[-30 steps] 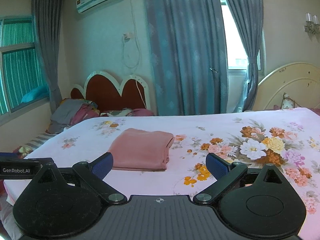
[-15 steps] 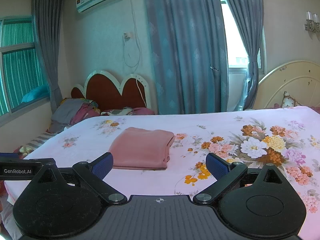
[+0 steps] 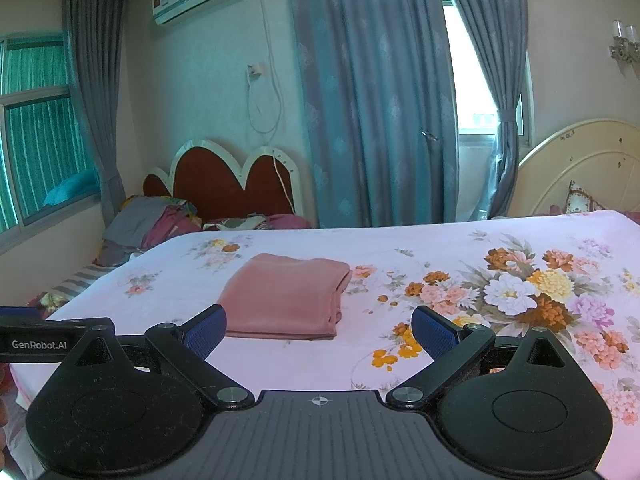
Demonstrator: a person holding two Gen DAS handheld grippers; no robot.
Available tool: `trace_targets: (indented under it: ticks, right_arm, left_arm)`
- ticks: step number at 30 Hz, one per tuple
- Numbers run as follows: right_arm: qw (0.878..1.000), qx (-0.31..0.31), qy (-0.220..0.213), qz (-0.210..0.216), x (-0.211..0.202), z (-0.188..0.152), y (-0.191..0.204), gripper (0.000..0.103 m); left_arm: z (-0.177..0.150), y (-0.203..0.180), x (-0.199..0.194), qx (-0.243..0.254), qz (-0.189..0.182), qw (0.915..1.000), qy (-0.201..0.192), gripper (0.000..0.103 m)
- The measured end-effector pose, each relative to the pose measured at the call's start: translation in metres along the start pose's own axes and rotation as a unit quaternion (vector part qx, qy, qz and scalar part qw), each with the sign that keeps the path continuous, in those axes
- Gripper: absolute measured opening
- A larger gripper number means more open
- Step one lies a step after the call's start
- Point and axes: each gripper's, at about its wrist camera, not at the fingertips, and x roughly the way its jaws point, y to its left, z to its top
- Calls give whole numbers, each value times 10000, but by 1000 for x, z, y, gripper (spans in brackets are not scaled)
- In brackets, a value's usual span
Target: Fold small clothes
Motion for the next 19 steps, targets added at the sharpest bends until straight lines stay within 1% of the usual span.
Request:
trace_targets:
  ticks: [5,10,13,16,19]
  right_arm:
    - [10000,11,37,-5,3,-1,2,98]
    - [10000,9,83,-9,9,-1,4,98]
    - [9999,19,134,-18,15,-2,5,98]
    - [9998,6,202,-50,23,-4,6,98]
    - [9995,33,292,-119,35,-5,3,98]
  left_arm:
    - [0,1,3,4,-19,10000,42,103]
    - [0,6,14,30,-95,9999,124,103]
    - [1,10,23,-9,-131,9998,121,101]
    - [4,15,37,-78,-81,9997,230,99]
    - [10,19,58,30,-99,9992,378,103]
